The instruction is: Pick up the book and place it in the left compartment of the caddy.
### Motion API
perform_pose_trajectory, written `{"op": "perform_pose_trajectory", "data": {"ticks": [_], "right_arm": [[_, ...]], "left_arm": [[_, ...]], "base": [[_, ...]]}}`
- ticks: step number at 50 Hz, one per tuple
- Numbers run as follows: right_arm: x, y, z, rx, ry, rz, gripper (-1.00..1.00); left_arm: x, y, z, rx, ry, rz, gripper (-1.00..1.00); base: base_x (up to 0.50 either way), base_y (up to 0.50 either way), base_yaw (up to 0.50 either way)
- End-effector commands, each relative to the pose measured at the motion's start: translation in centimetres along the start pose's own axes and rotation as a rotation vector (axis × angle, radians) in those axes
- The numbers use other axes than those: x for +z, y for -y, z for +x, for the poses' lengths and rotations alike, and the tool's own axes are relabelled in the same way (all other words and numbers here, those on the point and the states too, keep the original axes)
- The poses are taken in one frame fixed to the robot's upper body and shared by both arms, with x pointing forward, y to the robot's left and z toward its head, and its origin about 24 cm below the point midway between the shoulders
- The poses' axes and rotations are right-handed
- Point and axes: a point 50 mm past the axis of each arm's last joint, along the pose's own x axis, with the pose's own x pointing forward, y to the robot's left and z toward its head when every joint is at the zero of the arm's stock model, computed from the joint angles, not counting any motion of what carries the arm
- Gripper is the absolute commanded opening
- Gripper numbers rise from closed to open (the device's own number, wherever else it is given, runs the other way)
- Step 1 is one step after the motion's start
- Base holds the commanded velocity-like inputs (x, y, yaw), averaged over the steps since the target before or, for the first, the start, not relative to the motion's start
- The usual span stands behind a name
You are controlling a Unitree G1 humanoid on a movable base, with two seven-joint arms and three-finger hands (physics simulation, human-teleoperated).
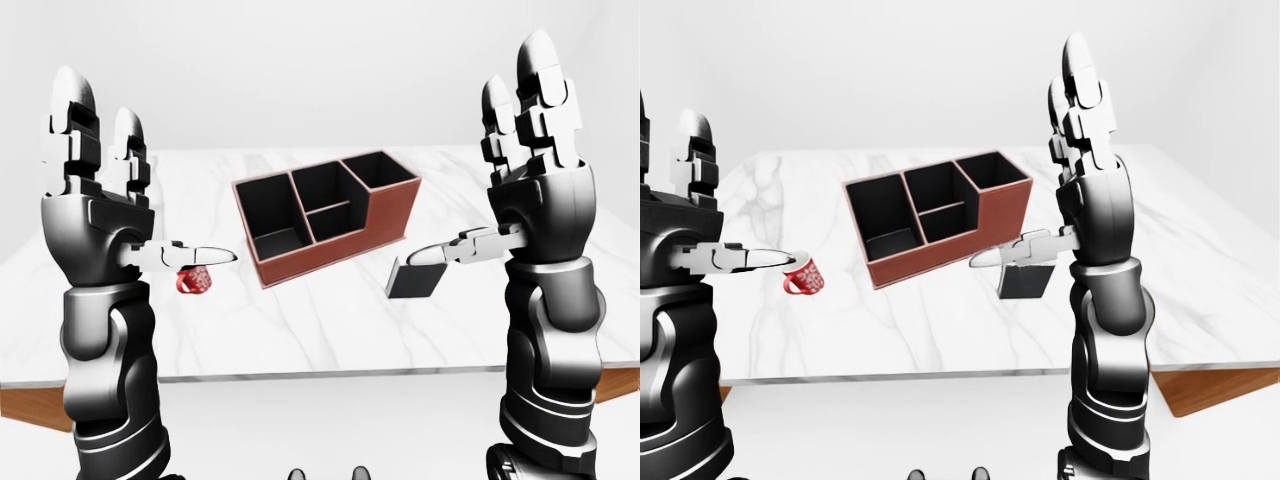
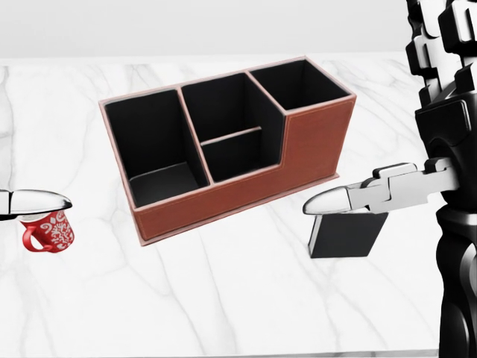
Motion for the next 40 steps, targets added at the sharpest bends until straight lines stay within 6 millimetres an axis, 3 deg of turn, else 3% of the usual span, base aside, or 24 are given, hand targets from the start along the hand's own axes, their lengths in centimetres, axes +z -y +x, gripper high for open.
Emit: {"op": "perform_pose_trajectory", "data": {"ticks": [1, 40], "right_arm": [[0.19, 0.15, 0.01, -0.010, 0.009, 0.001, 1.00], [0.03, 0.05, -0.12, 0.002, -0.001, 0.001, 1.00]], "left_arm": [[0.23, 0.01, -0.09, 0.001, 0.008, 0.001, 1.00], [-0.15, -0.05, -0.05, 0.004, -0.007, -0.001, 1.00]], "base": [[0.26, 0.00, 0.00], [0.25, 0.00, 0.00]]}}
